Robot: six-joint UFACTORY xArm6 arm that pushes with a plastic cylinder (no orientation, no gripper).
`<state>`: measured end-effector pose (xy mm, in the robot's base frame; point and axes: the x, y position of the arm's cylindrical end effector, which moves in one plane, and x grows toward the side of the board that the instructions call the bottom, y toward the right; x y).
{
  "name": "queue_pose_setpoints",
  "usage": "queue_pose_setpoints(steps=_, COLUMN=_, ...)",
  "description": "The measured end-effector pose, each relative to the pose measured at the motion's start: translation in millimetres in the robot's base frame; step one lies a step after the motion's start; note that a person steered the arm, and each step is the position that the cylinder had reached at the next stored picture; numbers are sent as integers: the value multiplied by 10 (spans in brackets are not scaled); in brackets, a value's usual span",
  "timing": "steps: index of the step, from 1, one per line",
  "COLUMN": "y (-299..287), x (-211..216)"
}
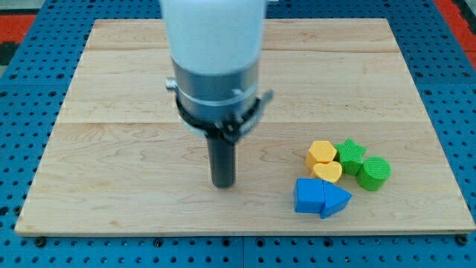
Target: Nudge the red star left a bit
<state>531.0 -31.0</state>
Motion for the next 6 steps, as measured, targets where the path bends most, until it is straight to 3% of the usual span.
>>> queue_pose_setpoints(steps=1, y=-6, x=-781)
queue_pose_setpoints(steps=3, y=1113, x=-2125)
queue_pose_setpoints(steps=5, y=804, x=-3248)
queue_pose_setpoints(steps=6, y=402, x=-3376)
